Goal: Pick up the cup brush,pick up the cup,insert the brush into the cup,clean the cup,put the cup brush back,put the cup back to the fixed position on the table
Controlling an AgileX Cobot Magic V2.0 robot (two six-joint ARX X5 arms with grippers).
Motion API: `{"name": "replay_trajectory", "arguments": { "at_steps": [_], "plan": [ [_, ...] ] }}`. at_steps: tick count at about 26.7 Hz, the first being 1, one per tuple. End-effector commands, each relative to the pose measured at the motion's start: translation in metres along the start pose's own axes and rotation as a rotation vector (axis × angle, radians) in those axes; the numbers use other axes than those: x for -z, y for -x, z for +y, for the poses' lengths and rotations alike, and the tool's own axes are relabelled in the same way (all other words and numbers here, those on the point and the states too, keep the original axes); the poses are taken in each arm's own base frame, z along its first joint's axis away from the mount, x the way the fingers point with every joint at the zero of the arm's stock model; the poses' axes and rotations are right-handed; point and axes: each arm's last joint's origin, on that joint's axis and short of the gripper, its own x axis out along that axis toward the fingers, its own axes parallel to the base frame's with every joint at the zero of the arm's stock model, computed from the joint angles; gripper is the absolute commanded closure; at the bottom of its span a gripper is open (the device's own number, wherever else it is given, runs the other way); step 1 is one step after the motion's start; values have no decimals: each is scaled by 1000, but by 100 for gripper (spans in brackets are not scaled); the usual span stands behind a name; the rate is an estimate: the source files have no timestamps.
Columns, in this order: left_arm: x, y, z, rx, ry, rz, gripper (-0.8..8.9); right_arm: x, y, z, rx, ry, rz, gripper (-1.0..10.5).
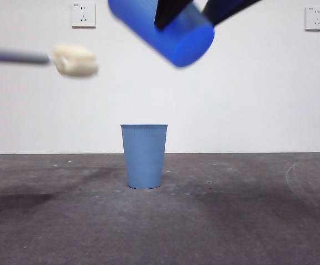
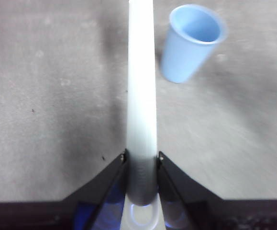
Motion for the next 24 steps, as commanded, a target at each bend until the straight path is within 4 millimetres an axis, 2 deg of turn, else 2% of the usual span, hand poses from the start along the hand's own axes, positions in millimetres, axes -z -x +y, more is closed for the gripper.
{"name": "replay_trajectory", "arguments": {
  "at_steps": [1, 6, 10, 18, 24],
  "plan": [
    [-7, -28, -2, -74, 33, 17, 823, -2, 16, -4, -3, -45, -54, 963],
    [-20, -78, 1, -112, 104, 35, 823, 0, 43, -13, 8, -88, -103, 963],
    [-22, -111, 5, -111, 178, 57, 822, 4, 63, -21, 58, -108, -135, 963],
    [-12, -153, 8, -142, 199, 118, 822, 8, 91, -31, 133, -140, -224, 963],
    [-3, -176, 10, -170, 211, 149, 823, 8, 94, -33, 155, -135, -236, 963]
  ]
}}
